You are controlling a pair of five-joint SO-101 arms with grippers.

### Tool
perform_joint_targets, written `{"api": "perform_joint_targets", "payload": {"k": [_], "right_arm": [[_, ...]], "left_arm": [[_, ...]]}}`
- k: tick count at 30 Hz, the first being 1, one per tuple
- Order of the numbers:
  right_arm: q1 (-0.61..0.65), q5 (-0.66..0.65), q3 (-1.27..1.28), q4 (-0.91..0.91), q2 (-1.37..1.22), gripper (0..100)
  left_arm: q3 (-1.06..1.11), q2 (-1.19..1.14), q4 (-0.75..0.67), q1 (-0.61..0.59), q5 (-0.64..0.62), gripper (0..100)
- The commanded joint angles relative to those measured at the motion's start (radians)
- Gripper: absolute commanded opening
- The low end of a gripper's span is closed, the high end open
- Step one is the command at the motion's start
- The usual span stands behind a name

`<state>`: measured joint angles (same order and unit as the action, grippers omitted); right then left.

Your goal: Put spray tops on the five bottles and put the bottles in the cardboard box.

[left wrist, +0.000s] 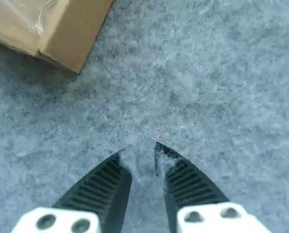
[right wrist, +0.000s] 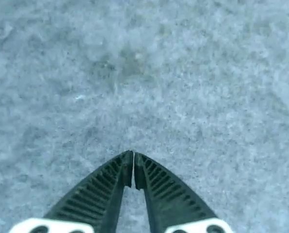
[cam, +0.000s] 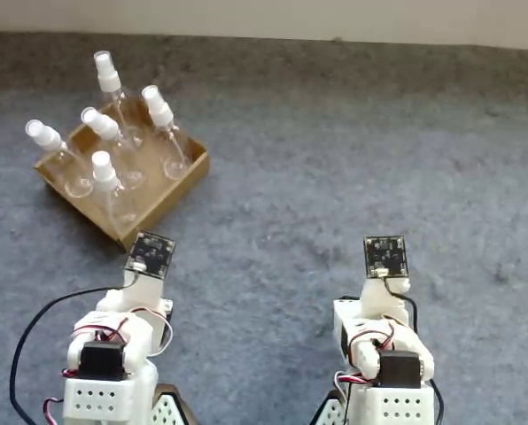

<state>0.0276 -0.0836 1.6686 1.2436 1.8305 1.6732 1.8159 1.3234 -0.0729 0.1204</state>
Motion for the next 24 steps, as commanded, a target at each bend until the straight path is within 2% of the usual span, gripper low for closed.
{"api": "perform_joint_targets", "payload": {"k": [1, 4, 13, 24], "right_arm": [[-0.004, 0.086, 0.168, 0.007, 0.008, 0.4], [-0.025, 0.169, 0.168, 0.007, 0.008, 0.4], [-0.036, 0.169, 0.168, 0.007, 0.008, 0.4], [-0.036, 0.169, 0.168, 0.007, 0.008, 0.4]], "left_arm": [[0.022, 0.013, 0.008, -0.079, -0.124, 1], [0.022, 0.013, 0.008, -0.111, -0.14, 1], [0.022, 0.013, 0.008, -0.22, -0.137, 1], [0.022, 0.013, 0.008, -0.217, -0.137, 1]]}}
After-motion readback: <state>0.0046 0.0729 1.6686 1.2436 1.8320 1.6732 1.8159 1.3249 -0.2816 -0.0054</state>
